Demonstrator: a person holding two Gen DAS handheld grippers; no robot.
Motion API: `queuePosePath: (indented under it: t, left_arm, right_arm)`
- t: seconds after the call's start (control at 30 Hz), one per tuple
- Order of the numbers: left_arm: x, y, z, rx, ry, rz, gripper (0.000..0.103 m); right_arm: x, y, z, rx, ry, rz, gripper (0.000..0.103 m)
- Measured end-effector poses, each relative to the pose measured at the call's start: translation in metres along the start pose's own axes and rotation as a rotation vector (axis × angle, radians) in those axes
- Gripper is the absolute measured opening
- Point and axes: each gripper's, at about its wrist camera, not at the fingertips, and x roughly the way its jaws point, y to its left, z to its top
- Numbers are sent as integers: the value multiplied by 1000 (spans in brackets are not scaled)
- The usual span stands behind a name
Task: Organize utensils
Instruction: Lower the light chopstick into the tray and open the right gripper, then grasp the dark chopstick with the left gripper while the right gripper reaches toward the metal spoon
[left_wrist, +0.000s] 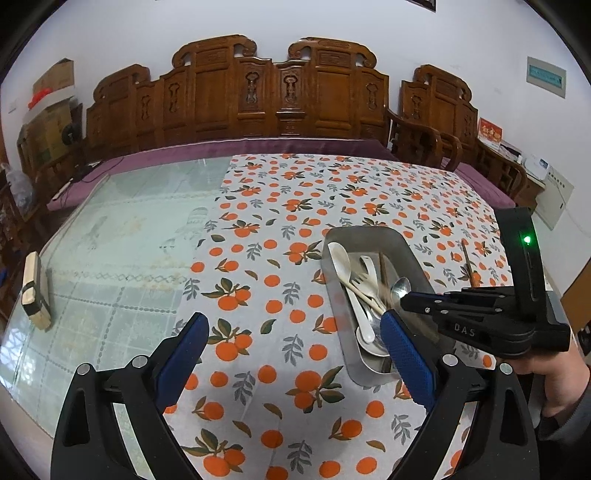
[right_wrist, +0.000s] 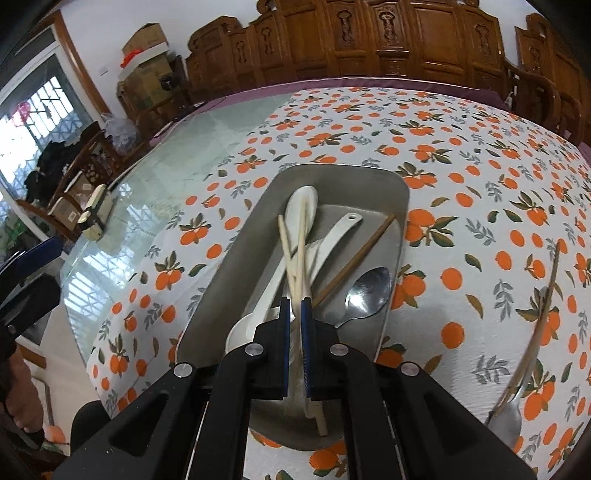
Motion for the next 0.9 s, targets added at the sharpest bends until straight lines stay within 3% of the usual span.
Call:
queuePosePath:
  t: [0.2,0.3,0.43,0.6,0.7,0.9]
  left_arm:
    - [-2,-8,-2,16,-1,-10,90]
    - [-5,-15,-3,31,-6,-16,90]
    - [-9,-25,-3,50,-14,-27,90]
    - [-14,-37,-4,70,-18,-39,90]
    - [-16,-44,-5,79,-18,-46,90]
    - [-14,-65,-4,97,-7,-62,90]
  right_arm:
    - [-23,2,-8,-68,-44,-24,9]
    - [-46,0,-14,-108,-83,-53,26]
    - [-76,-7,-20,-127,-126,-84,33]
    - [-112,-23,-34,-149,-182,-146,73]
    - [-127,-39,-44,-152,-203,-183,92]
    - [-142,-83,-58,-119,-237,-261,98]
